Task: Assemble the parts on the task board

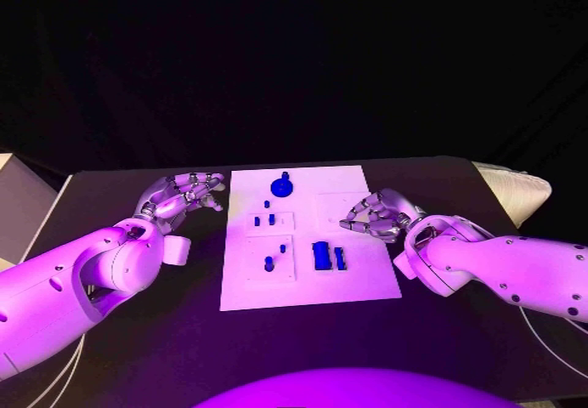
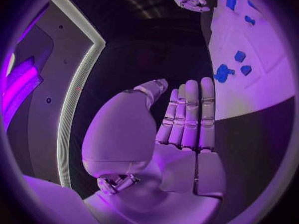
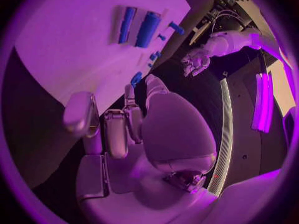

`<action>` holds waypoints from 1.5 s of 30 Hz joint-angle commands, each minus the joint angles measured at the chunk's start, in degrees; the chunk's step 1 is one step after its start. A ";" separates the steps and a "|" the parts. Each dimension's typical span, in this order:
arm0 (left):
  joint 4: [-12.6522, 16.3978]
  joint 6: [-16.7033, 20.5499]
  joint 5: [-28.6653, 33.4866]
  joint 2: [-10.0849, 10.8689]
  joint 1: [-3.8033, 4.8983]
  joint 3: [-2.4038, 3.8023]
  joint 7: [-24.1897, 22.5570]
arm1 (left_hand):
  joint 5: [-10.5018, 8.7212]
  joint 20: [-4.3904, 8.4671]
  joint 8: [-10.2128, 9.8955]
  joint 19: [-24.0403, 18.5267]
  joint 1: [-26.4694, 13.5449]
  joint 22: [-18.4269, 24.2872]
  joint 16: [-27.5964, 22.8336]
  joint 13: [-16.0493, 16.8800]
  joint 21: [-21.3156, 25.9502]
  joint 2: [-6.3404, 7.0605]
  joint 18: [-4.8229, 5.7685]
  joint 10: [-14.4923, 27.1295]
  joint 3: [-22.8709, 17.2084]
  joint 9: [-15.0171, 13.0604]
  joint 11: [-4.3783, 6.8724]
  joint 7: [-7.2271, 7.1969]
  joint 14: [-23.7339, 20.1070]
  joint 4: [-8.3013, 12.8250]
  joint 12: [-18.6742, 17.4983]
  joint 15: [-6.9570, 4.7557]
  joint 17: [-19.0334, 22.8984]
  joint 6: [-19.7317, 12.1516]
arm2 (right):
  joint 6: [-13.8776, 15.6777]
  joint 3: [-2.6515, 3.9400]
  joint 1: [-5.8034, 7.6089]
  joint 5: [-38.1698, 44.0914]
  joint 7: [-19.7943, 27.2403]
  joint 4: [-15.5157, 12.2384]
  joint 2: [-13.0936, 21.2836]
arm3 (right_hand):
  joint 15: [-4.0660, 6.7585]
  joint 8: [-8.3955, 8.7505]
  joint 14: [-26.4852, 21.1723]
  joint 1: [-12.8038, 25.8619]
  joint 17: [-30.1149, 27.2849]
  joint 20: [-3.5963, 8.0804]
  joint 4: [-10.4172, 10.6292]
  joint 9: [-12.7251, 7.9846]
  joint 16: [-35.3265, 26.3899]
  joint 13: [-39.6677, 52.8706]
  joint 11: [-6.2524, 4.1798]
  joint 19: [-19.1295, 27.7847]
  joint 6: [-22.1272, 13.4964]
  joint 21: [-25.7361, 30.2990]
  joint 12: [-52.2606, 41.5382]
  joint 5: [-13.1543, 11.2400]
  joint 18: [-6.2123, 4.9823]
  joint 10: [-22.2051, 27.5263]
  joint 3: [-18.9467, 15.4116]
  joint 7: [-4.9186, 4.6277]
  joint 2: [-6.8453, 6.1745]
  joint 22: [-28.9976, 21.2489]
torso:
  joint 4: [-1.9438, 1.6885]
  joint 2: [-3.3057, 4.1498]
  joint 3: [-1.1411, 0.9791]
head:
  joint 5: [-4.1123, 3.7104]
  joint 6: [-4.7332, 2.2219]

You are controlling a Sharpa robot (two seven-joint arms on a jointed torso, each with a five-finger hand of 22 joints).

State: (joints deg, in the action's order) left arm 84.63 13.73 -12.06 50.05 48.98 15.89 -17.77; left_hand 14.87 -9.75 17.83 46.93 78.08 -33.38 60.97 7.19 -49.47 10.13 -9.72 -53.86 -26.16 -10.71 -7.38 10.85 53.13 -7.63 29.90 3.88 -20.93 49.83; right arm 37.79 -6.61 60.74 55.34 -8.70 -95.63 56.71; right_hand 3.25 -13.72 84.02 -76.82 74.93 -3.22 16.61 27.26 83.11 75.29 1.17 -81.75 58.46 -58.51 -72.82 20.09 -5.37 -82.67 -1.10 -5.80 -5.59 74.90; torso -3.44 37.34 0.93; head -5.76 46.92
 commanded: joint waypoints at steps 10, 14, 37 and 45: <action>-8.08 5.66 4.50 -4.65 0.26 0.15 -7.89 | 0.25 -6.20 -2.17 -7.97 3.22 14.76 -29.12 -3.79 24.49 1.80 -0.70 -2.26 -0.60 1.39 -2.68 -1.53 -8.11 -3.53 -15.73 4.41 10.88 -3.12 | -5.06 0.67 1.31 -33.19 28.11 19.67 -10.87 | -3.37 2.10 -16.06 -12.60 -33.21 -2.69 -0.09 -3.10 -47.35 -34.00 2.87 14.17 -3.99 49.21 55.22 -9.66 -5.00 18.76 14.21 -1.99 -2.53 -22.90 | 1.26 -2.89 0.38 | 1.87 -3.20; -10.76 7.10 4.14 -6.34 0.64 0.16 -8.44 | 0.15 -6.74 -3.44 -9.17 3.57 18.80 -36.28 -3.59 30.75 1.73 -0.12 -1.95 0.48 1.67 -3.61 -1.65 -9.46 -3.40 -20.68 5.85 12.68 -2.72 | -7.59 1.01 1.38 -36.59 30.61 24.35 -13.72 | -6.83 4.24 -21.79 -11.47 -42.78 -6.30 -0.41 -4.99 -62.80 -51.25 5.33 21.41 -3.83 55.04 66.48 -11.19 -4.78 17.95 22.08 -4.28 -5.30 -32.90 | 1.46 -3.27 0.19 | 2.46 -3.84; 0.67 23.83 9.79 -5.88 8.43 -11.65 -10.49 | -14.87 9.75 -17.83 -46.93 -78.08 33.38 -60.97 -7.19 49.47 -10.13 9.72 53.86 26.16 10.71 7.38 -10.85 -53.13 7.63 -29.90 -3.88 20.93 -49.83 | 3.97 5.49 -0.17 -50.84 36.13 10.06 -12.70 | -3.25 13.72 -84.02 76.82 -74.93 3.22 -16.61 -27.26 -83.11 -75.29 -1.17 81.75 -58.46 58.51 72.82 -20.09 5.37 82.67 1.10 5.80 5.59 -74.90 | 3.22 -5.83 -0.81 | 5.40 -11.63; 5.10 30.08 11.96 -5.39 11.05 -15.69 -11.95 | -14.87 9.75 -17.83 -46.93 -78.08 33.38 -60.97 -7.19 49.47 -10.13 9.72 53.86 26.16 10.71 7.38 -10.85 -53.13 7.63 -29.90 -3.88 20.93 -49.83 | 6.32 6.61 -0.58 -55.33 38.48 5.69 -12.02 | -3.25 13.72 -84.02 76.82 -74.93 3.22 -16.61 -27.26 -83.11 -75.29 -1.17 81.75 -58.46 58.51 72.82 -20.09 5.37 82.67 1.10 5.80 5.59 -74.90 | 3.44 -6.16 -0.93 | 5.76 -12.55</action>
State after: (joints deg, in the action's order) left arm 89.32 38.66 -2.40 44.65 59.84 0.22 -27.20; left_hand 0.44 -0.21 0.46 1.02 4.29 -0.20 0.61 0.11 -0.46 0.17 -1.18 -1.04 -0.55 -0.20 -0.19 0.19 1.01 -0.16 0.37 0.22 -0.17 0.94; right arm 41.73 -0.04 60.23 3.76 26.38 -89.65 44.63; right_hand -0.19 -0.40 1.51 -4.95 0.38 -0.02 0.25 0.30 0.42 0.22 0.04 -1.26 1.07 -0.27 -0.30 0.44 -0.79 -1.68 0.64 0.01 -0.16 0.44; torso -0.13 31.37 0.07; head -0.05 34.54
